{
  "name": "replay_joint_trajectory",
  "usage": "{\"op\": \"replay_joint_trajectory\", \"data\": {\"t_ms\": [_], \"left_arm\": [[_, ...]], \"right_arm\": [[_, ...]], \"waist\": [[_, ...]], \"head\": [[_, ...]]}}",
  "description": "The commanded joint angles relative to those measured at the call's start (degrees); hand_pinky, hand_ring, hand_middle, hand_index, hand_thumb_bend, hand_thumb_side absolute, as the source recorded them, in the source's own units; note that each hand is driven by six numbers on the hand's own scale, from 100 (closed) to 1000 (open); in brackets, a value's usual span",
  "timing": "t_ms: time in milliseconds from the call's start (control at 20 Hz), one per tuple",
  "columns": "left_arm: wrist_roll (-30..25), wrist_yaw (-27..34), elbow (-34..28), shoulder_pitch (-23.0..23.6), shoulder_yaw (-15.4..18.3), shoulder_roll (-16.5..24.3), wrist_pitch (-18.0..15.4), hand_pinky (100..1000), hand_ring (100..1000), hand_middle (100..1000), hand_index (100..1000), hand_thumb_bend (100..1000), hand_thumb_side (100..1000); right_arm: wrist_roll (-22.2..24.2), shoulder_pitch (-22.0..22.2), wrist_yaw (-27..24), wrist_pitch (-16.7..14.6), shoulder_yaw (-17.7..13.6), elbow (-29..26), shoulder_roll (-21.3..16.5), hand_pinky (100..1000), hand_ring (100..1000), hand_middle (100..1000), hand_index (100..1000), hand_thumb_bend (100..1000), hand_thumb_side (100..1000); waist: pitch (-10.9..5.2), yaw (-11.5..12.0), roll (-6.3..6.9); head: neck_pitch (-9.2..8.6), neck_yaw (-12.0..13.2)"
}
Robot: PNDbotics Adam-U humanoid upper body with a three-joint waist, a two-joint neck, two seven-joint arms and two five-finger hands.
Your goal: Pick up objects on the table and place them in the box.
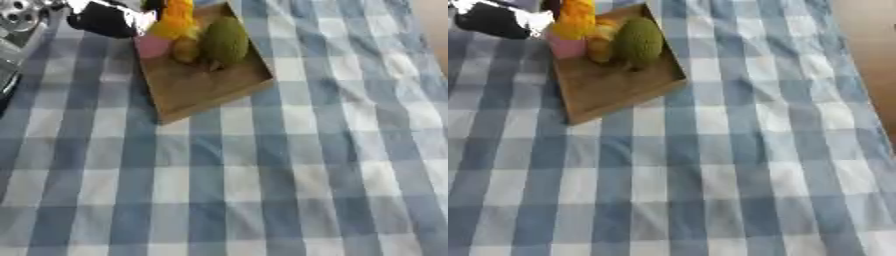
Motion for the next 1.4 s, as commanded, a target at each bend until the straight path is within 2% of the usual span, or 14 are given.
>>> {"op": "replay_joint_trajectory", "data": {"t_ms": [50, 200, 350, 450, 600, 700, 800, 850, 1000, 1100, 1150, 1250, 1400], "left_arm": [[-2.9, -2.0, 1.1, -0.4, 0.0, 0.7, -1.0, 851, 765, 683, 755, 133, 233], [-7.1, -3.8, 0.9, 0.1, 0.1, 1.0, -1.1, 899, 842, 793, 898, 321, 301], [-9.4, -5.4, 0.0, 0.5, 0.6, 1.4, -0.7, 925, 869, 824, 932, 439, 330], [-10.0, -5.9, -1.2, 0.7, 1.2, 1.6, -0.1, 927, 870, 827, 937, 473, 338], [-9.6, -5.1, -3.8, 0.9, 2.3, 2.1, 0.9, 914, 860, 817, 927, 430, 342], [-7.8, -3.9, -6.1, 1.2, 3.3, 2.5, 2.0, 888, 837, 797, 903, 256, 311], [-4.9, -2.4, -9.4, 1.8, 4.7, 3.3, 3.5, 873, 821, 779, 876, 197, 319], [-3.1, -1.0, -11.6, 2.3, 5.6, 3.7, 4.5, 857, 803, 763, 853, 117, 336], [5.6, 5.3, -20.8, 5.3, 9.8, 5.4, 8.6, 831, 776, 741, 826, 141, 425], [13.4, 11.5, -27.5, 8.6, 13.1, 7.0, 11.0, 815, 764, 735, 813, 199, 471], [18.2, 14.7, -29.1, 10.2, 14.6, 7.8, 11.0, 811, 761, 732, 810, 218, 473], [28.5, 20.8, -30.4, 14.3, 17.1, 9.8, 7.6, 808, 762, 735, 806, 215, 481], [41.3, 27.4, -30.7, 22.2, 20.5, 11.7, -0.2, 795, 750, 719, 790, 244, 478]], "right_arm": [[-0.2, -0.7, -0.4, 0.0, -0.6, -0.9, -0.8, 686, 688, 748, 828, 100, 396], [-0.2, -0.6, -0.4, 0.0, -0.6, -0.9, -0.8, 686, 688, 748, 828, 100, 395], [-0.2, -0.4, -0.4, 0.1, -0.6, -0.9, -0.7, 686, 688, 748, 828, 100, 396], [-0.2, -0.2, -0.4, 0.2, -0.7, -0.9, -0.7, 686, 688, 748, 827, 100, 397], [-0.1, 0.1, -0.5, 0.3, -0.6, -0.9, -0.7, 686, 688, 746, 827, 100, 398], [-0.1, 0.2, -0.5, 0.4, -0.6, -0.9, -0.7, 686, 688, 746, 827, 100, 397], [-0.1, 0.4, -0.5, 0.4, -0.6, -0.9, -0.8, 687, 689, 746, 828, 100, 393], [-0.1, 0.4, -0.4, 0.4, -0.6, -0.9, -0.9, 688, 689, 746, 828, 100, 390], [-0.2, 0.7, -0.4, 0.2, -0.8, -0.9, -1.1, 688, 690, 747, 828, 100, 387], [-0.5, 1.0, -0.5, -0.1, -1.0, -0.9, -1.4, 688, 691, 747, 828, 100, 386], [-0.7, 1.1, -0.5, -0.3, -1.2, -0.9, -1.5, 688, 691, 748, 828, 100, 385], [-1.1, 1.5, -0.6, -0.6, -1.5, -0.9, -1.7, 689, 692, 748, 828, 100, 386], [-1.9, 2.0, -0.8, -1.2, -1.8, -0.9, -2.1, 690, 692, 748, 828, 100, 393]], "waist": [[-1.4, -0.1, 0.06], [-1.59, -0.1, 0.1], [-1.85, 0.0, 0.12], [-2.05, 0.1, 0.14], [-2.36, 0.3, 0.15], [-2.62, 0.4, 0.11], [-2.92, 0.7, 0.03], [-3.08, 0.9, -0.03], [-3.46, 1.5, -0.21], [-3.67, 1.9, -0.36], [-3.77, 2.2, -0.45], [-3.91, 2.7, -0.64], [-3.83, 3.4, -1.02]], "head": [[-0.34, -0.1], [-0.17, -0.2], [0.15, -0.3], [0.4, -0.3], [0.68, -0.5], [0.81, -0.6], [1.01, -0.7], [1.11, -0.8], [1.35, -1.2], [1.48, -1.5], [1.54, -1.7], [1.59, -1.9], [1.41, -2.2]]}}
